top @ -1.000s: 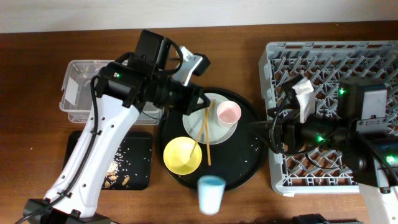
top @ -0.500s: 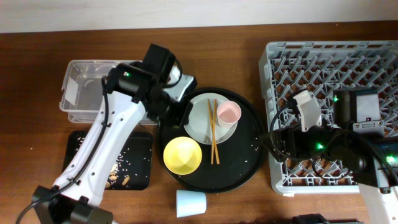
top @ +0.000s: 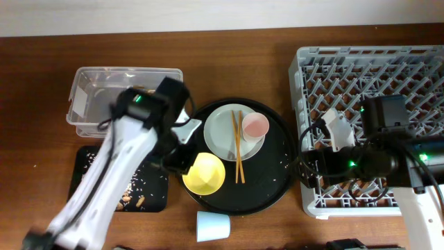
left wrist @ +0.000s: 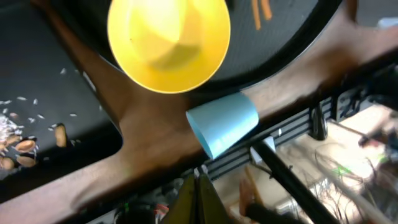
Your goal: Sort waste into correct bins and load items into the dishwasher rack
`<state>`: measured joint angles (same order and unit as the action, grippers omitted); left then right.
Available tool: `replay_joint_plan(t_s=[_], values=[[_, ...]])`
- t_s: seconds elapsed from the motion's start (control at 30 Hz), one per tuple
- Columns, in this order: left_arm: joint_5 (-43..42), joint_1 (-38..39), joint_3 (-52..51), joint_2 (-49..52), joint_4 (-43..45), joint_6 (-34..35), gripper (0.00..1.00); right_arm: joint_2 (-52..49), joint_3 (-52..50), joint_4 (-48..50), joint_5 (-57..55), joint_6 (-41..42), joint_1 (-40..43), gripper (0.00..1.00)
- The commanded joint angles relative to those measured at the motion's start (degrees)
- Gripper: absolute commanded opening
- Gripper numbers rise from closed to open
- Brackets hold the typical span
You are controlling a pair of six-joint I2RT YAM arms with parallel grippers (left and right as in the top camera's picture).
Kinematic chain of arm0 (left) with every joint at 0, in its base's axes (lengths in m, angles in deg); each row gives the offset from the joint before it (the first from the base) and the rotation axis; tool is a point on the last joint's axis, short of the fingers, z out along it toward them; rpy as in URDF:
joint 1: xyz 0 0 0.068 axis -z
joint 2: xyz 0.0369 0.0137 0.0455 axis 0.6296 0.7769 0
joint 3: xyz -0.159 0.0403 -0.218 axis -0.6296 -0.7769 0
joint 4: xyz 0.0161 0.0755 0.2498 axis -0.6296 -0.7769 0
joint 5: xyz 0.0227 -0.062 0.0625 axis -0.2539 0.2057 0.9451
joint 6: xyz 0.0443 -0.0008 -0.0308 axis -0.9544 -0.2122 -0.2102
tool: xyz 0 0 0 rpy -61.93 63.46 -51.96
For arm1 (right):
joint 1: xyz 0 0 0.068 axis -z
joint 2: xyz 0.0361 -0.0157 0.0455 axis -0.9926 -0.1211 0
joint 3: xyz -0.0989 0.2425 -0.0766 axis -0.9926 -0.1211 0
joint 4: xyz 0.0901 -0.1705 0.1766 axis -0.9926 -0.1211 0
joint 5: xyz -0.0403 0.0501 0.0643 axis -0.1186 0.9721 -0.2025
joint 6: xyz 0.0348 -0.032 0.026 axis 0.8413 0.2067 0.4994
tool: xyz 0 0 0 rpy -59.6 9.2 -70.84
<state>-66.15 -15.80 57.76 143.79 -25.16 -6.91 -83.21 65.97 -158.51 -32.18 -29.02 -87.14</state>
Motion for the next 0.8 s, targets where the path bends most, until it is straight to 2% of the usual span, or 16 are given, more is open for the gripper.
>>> replay_joint_plan(t_s=[0.0,0.1,0.13,0.37,0.6,0.77], values=[[1.2,-0.2,-8.6,-13.7,5.1,9.1,0.13,-0.1,0.7,-0.8,-0.4,-0.2,0.0,0.98],[0.1,-0.2,-20.0,-21.5,9.5,13.8,0.38,-0.1,0.7,-1.4,-0.5,-0.2,0.0,0.98],[-2.5,-0.2,-25.0,-24.1,11.6,14.0,0.45,-0.2,0.7,-1.5,-0.5,-0.2,0.0,0.98],[-17.4,-0.2,-44.2,-30.9,23.8,15.0,0.47,-0.2,0.7,-1.4,-0.9,-0.9,0.0,0.98],[-24.5,-0.2,-53.6,-30.9,36.0,13.9,0.48,-0.2,0.7,-1.5,-0.9,-0.9,0.0,0.98],[-26.5,-0.2,-59.3,-30.9,43.3,14.0,0.48,-0.2,0.7,-1.5,-0.9,-0.9,0.0,0.99]])
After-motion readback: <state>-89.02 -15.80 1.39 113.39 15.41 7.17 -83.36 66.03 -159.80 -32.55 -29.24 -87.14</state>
